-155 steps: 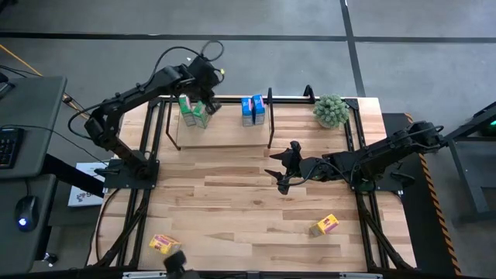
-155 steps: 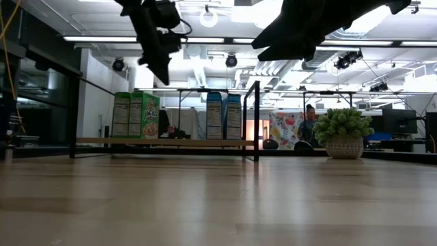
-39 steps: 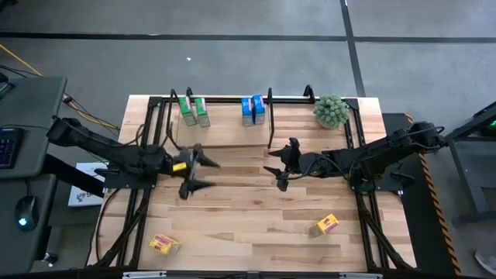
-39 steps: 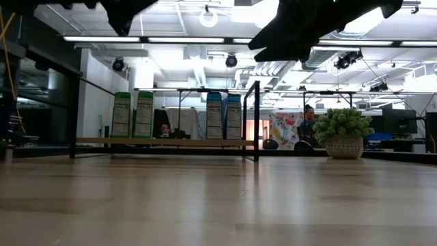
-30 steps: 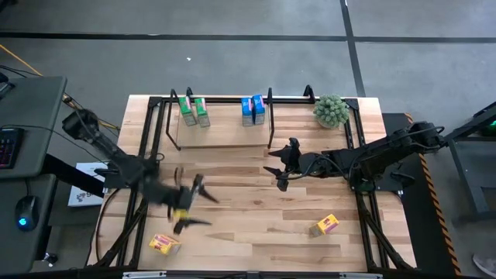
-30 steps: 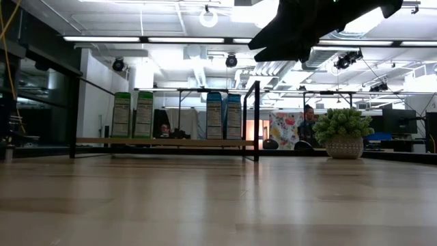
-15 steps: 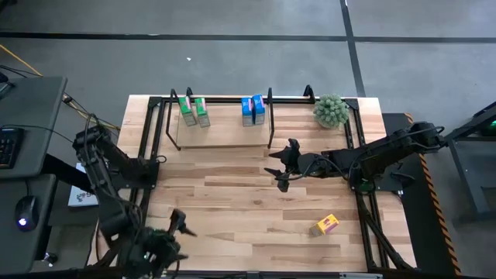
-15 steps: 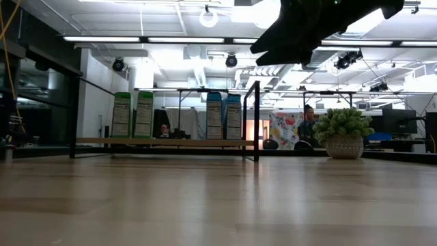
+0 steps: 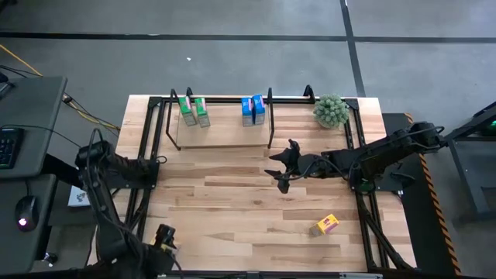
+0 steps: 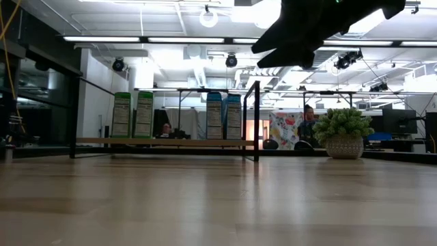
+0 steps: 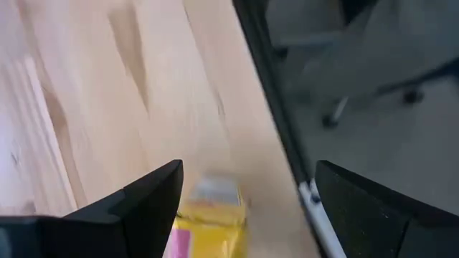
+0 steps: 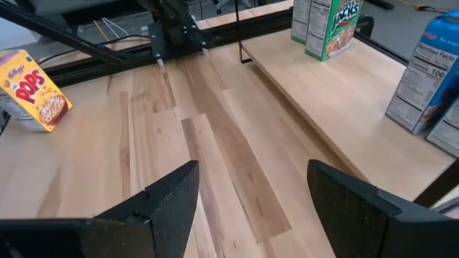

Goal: Stack cereal on shelf
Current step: Put the left yellow cereal box on the shelf

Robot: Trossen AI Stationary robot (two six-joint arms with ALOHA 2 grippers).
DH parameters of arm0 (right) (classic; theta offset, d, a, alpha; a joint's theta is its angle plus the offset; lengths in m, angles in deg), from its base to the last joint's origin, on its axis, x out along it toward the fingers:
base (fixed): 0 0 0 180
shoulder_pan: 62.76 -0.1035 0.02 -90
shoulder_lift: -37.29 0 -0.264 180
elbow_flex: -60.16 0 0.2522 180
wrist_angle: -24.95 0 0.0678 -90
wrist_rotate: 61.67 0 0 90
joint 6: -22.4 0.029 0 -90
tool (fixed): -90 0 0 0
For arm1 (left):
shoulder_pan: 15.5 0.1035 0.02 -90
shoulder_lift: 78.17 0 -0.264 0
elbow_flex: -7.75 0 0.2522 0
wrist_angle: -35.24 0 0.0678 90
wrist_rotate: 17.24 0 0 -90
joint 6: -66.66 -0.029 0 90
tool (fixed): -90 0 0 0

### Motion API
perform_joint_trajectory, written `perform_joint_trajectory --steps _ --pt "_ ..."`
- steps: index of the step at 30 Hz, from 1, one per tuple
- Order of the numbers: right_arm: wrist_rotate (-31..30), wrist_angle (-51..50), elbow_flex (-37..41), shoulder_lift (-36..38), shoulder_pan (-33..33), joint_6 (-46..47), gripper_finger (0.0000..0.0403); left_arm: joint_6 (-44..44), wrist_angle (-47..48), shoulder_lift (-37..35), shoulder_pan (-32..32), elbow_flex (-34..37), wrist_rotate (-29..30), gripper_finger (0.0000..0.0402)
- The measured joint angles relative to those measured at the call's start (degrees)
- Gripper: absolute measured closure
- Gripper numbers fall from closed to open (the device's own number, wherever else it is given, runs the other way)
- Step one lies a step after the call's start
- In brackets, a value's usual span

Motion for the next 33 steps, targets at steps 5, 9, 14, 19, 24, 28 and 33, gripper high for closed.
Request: perform_joint_trajectory --steps 5,9,14,19,24,28,33 --pt "-0.6 -0.8 0.0 0.0 -0.9 1.0 0.0151 -1.8 0.4 3.4 -0.4 0.0 -2.7 0.0094" --pt "-2.1 -0.7 0.0 0.0 -1.5 1.0 0.0151 -2.6 2.8 4.7 -0.3 0.0 -3.3 0.0094" --pt "-3.0 -0.8 0.0 0.0 -1.7 1.0 0.0151 -5.3 3.0 4.6 -0.2 0.0 -0.9 0.0094" --pt "-3.0 -1.1 0.0 0.0 -1.7 1.0 0.0151 -5.5 7.1 4.5 -0.2 -1.2 -0.6 0.0094" --pt "-3.0 -1.2 0.0 0.0 -1.7 1.0 0.0151 -1.3 12.8 4.4 -0.2 -2.2 -0.6 0.0094" --pt "-3.0 -1.2 0.0 0.0 -1.7 1.0 0.0151 1.0 13.9 4.4 -0.2 -1.8 -3.9 0.0094" --pt "-3.0 -1.2 0.0 0.0 -1.7 1.0 0.0151 4.3 14.4 4.4 -0.2 -1.8 -5.7 0.0094"
